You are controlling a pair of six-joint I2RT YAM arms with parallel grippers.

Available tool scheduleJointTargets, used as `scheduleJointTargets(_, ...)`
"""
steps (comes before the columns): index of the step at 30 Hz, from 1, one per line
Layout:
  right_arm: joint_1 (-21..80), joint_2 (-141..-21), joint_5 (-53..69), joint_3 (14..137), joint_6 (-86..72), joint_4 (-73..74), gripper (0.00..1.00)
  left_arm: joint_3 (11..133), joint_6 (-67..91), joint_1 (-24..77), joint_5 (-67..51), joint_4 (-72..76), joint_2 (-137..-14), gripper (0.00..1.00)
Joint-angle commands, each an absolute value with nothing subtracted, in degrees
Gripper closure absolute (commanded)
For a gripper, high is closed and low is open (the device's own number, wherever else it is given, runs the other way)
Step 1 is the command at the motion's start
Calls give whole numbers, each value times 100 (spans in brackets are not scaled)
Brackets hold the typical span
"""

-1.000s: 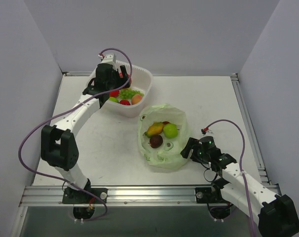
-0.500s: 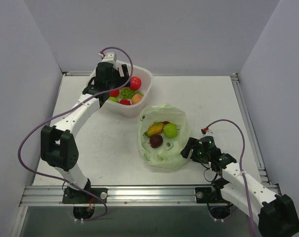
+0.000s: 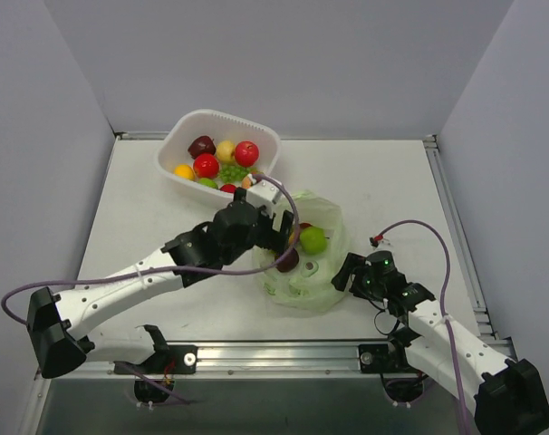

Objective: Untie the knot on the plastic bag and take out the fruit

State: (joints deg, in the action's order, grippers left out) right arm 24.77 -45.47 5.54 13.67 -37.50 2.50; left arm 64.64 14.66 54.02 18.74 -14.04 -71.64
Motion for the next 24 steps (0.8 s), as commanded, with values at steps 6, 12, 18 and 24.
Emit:
scheduleJointTargets(6,2452,-4430,466,1213,-3735,413,27,6125,1468,6995,3033,-1740,-7487,4)
scheduleJointTargets(12,2478,-4588,519,1257,-3674,360,27,6617,1300,7075,3199,-1960,-8647,4)
scheduleJointTargets(18,2505,-4641,571,1266,-3648,334,28,6899,1880,6698,3199,-2004,-9491,4)
scheduleJointTargets(24,2531,-4693,598,1283,-3612,316,28,6996,2127,6496,3182,-1855,-10107,4)
